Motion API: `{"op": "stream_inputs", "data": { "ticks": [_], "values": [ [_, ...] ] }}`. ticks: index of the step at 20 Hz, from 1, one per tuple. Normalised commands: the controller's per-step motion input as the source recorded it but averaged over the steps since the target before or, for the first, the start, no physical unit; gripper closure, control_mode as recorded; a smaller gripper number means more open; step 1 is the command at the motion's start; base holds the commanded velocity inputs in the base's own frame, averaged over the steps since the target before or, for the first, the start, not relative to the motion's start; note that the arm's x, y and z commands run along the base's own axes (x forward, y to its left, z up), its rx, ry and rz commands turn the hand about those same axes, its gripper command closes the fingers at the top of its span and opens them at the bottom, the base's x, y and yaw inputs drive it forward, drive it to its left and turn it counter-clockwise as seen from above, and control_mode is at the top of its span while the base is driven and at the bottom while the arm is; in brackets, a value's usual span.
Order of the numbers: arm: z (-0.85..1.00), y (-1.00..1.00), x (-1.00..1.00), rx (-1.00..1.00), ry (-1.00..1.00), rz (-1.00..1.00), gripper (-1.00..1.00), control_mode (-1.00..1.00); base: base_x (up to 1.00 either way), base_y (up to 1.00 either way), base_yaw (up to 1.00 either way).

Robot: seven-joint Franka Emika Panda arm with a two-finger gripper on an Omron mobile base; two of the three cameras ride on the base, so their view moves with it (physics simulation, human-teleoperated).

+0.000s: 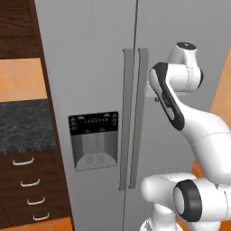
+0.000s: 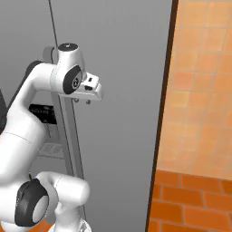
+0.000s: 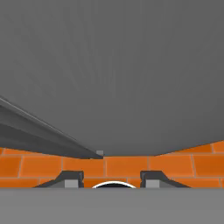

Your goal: Take the strawberry from the fridge and place it on top of the pancake, located on the dining counter.

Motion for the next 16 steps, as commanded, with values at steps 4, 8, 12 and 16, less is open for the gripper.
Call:
{"op": "stream_inputs", "data": {
  "ticks": [4,8,12,16],
  "values": [
    [0.00,0.00,-0.19,0.00,-0.07,0.00,-1.00,1.00,-0.18,-0.01,0.00],
    [0.00,0.00,0.00,0.00,0.00,0.00,-1.00,1.00,-0.78,0.43,-0.20],
    [0.00,0.00,0.00,0.00,0.00,0.00,-1.00,1.00,-0.21,0.95,-0.31],
    [0.00,0.00,0.00,0.00,0.00,0.00,-1.00,1.00,0.16,0.70,-0.33]
  ]
}}
